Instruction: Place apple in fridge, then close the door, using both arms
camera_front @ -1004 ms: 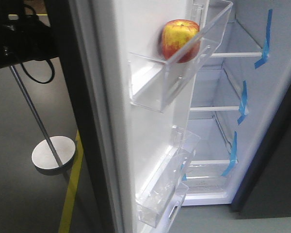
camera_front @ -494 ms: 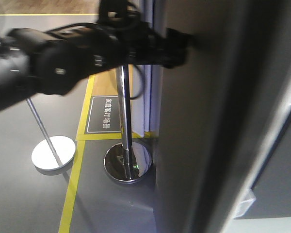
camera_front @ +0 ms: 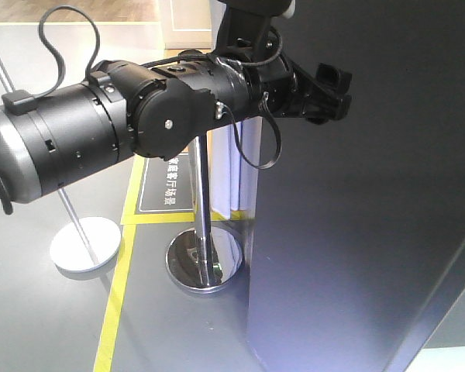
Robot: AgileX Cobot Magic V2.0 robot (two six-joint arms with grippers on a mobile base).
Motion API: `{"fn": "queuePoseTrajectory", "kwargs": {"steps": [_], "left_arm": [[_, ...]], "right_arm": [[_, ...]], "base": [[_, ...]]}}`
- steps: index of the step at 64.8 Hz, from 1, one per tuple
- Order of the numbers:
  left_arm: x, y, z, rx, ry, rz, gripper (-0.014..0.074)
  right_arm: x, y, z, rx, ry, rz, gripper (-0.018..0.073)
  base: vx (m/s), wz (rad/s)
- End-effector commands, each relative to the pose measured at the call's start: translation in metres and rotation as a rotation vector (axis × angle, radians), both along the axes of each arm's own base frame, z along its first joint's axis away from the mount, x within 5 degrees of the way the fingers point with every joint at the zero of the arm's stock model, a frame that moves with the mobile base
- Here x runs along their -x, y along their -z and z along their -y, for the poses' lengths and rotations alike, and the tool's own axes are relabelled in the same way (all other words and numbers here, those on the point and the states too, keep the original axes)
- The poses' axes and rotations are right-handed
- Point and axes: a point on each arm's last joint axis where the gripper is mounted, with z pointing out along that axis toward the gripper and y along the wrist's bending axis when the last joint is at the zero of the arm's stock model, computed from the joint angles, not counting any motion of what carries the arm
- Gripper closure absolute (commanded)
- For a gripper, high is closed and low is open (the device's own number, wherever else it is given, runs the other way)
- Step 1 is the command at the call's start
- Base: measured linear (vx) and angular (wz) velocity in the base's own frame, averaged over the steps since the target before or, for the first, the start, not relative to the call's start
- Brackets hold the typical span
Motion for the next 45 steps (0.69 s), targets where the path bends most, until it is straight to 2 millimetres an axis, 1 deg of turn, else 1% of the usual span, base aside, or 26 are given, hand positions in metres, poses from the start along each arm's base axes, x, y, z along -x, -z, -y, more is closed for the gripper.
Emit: {"fn": "queuePoseTrajectory", "kwargs": {"steps": [1,25,45], "left_arm": [[0.0119,-0.0409,-0.0079,0.140,-0.003,0.076,0.0003],[0.0136,-0.0322,-0.0076,0.083,0.008,-0.003,0.0003],[0.0158,-0.0329,-0.0058,0.123,0.012,-0.038,0.0003]], "right_arm": [[-0.0026,-0.0124,0.0005,-0.008,0.009,0.085,-0.0001],[-0.0026,-0.0124,0.0005,-0.008,0.009,0.085,-0.0001],[-0.0025,-0.0123,0.0005,-0.008,0.009,0.084,-0.0001]], "base": [[0.00,0.00],[0.00,0.00],[0.00,0.00]]}}
